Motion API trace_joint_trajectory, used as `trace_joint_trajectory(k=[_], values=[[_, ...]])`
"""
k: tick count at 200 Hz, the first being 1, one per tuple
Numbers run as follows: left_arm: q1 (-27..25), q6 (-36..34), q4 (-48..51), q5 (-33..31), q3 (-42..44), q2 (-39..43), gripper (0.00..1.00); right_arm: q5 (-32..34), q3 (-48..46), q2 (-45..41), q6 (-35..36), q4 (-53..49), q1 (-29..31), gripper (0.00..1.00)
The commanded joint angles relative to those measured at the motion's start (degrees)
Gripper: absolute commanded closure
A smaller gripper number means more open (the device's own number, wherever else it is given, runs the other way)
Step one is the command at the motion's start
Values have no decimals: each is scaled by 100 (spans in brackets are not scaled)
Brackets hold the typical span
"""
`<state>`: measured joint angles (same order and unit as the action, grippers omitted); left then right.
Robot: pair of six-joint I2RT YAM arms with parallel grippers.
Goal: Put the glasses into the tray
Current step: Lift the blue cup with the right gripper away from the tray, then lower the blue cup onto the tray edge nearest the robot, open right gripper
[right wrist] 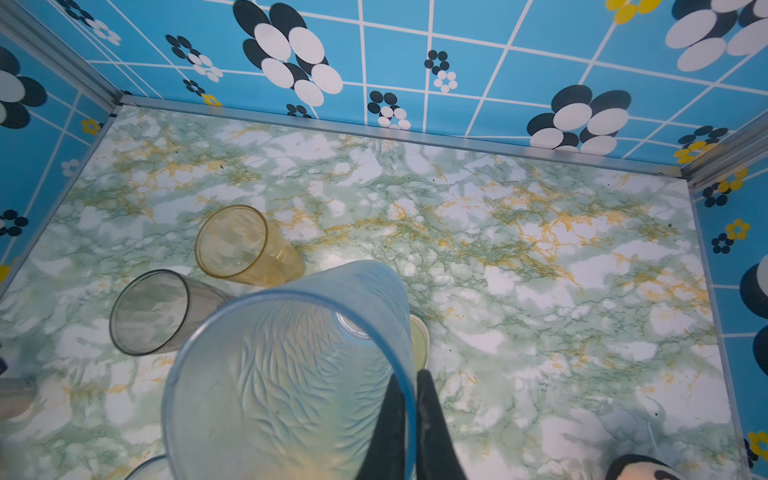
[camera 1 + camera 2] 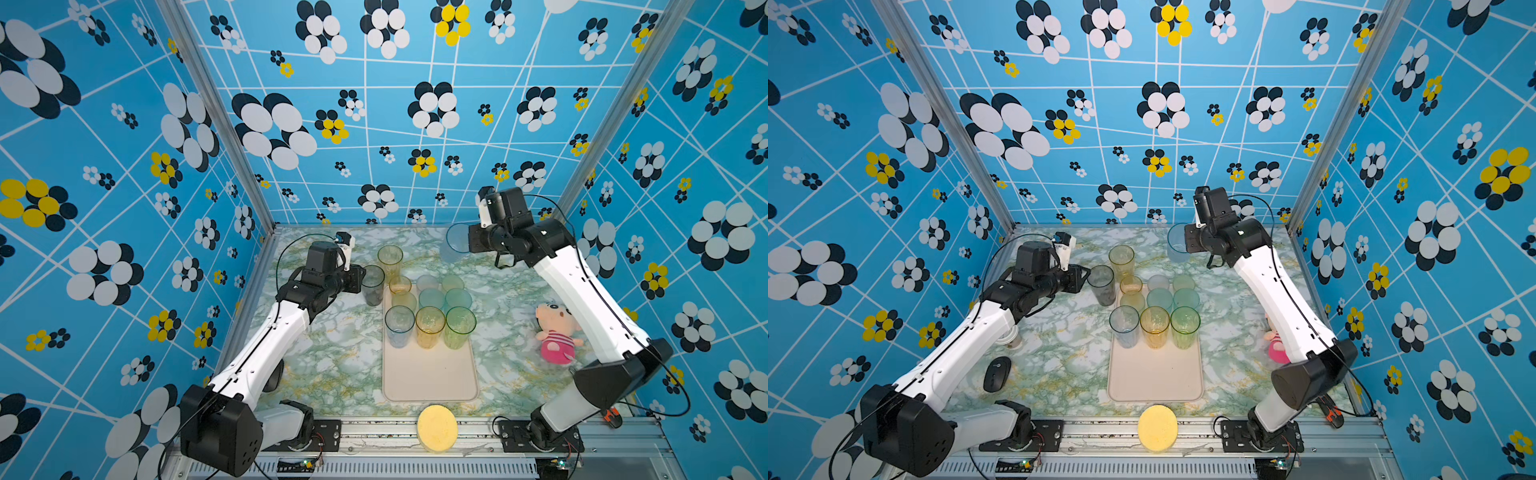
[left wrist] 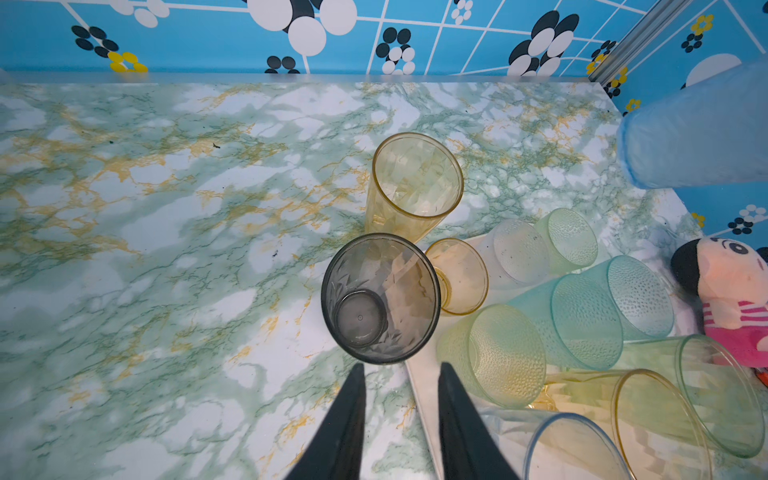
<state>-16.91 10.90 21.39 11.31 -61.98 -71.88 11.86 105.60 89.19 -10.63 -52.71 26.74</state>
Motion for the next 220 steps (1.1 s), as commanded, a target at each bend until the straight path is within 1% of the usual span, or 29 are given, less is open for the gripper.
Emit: trace_joint_trajectory(k=[1, 31, 55, 96, 131, 141, 146, 178, 220], values=[[-18, -149, 349, -103, -266, 168, 68, 146, -341, -634, 196, -215, 227, 100], [-23, -173, 508, -160, -412, 322, 67, 150, -644, -1424, 202, -516, 640, 100], [-16, -236, 675, -327, -542, 375, 66, 221, -718, -1864, 193, -912, 1057, 100], [-9, -290, 899, -470, -723, 443, 65, 284, -874, -2196, 11, -1969, 1832, 100], [-4, -301, 1005, -506, -824, 470, 65, 216, -1297, -2385, -410, -2349, 2384, 100], [-3, -299, 1025, -501, -842, 473, 65, 180, -1340, -2406, -533, -2422, 2487, 100], [-10, -299, 1034, -499, -841, 477, 65, 149, -1562, -2415, -588, -2451, 2535, 100], [-4, -299, 1086, -516, -825, 482, 65, -37, -2088, -2430, -996, -2538, 2661, 100], [-10, -299, 1102, -498, -822, 412, 65, -210, -2993, -2488, -1451, -2091, 2678, 100]])
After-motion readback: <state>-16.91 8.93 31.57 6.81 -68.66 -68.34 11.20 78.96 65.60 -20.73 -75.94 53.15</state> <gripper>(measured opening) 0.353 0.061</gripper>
